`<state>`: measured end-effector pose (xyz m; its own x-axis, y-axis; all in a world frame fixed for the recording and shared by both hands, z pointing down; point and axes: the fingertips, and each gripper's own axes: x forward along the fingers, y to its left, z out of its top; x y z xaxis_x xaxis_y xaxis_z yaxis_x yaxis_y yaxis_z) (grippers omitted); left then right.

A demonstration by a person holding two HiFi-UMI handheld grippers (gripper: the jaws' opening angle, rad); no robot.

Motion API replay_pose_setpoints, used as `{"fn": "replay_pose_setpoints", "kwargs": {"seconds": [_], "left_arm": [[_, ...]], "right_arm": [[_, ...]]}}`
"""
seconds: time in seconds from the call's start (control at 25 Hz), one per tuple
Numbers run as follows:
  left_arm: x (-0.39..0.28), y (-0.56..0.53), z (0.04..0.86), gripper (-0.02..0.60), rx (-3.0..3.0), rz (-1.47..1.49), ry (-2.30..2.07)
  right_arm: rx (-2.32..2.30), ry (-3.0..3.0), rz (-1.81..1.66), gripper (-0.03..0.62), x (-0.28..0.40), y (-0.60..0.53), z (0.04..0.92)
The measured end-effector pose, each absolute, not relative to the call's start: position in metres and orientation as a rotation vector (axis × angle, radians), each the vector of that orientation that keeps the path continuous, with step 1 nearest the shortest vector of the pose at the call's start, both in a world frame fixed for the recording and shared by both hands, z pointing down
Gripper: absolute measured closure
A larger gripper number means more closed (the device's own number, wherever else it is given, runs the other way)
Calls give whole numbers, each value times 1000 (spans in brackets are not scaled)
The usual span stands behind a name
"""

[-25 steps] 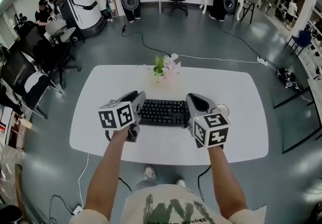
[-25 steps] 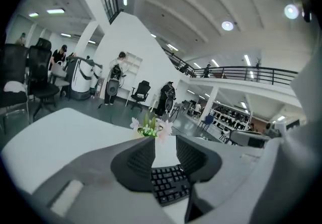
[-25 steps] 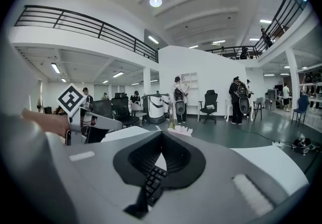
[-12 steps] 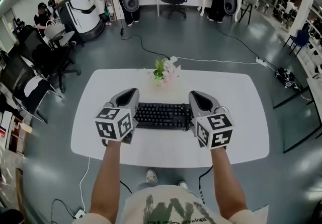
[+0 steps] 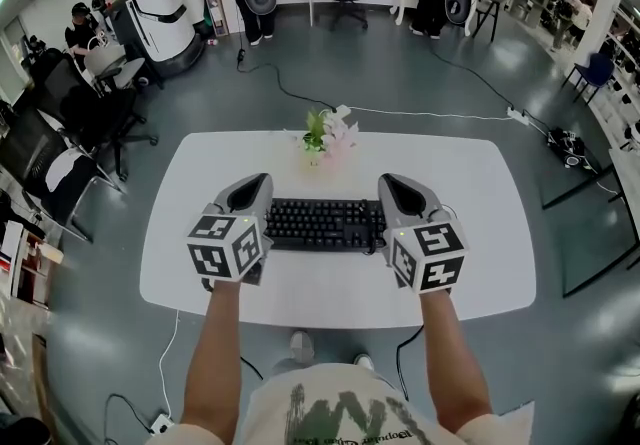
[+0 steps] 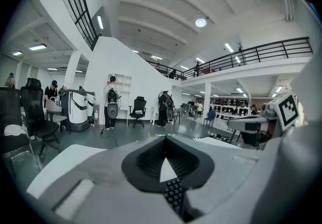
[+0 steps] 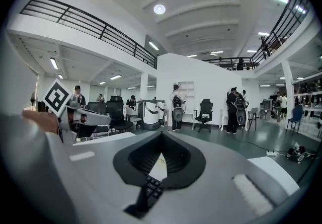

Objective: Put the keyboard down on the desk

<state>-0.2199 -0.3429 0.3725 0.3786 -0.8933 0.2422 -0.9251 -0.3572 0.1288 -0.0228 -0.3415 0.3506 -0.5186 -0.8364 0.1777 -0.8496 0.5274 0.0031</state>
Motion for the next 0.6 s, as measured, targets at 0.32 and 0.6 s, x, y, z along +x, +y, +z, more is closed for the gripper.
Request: {"fn": "replay_pose_setpoints", "kwargs": {"seconds": [0.32, 0.6], "left_arm": [[-226, -340, 381, 580, 2369, 198, -1632], [-226, -343, 388, 580, 2356, 201, -1625]], "right_arm": [[1442, -2608, 132, 596, -27, -341, 353], [1438, -2613, 138, 596, -28, -344, 356]]}}
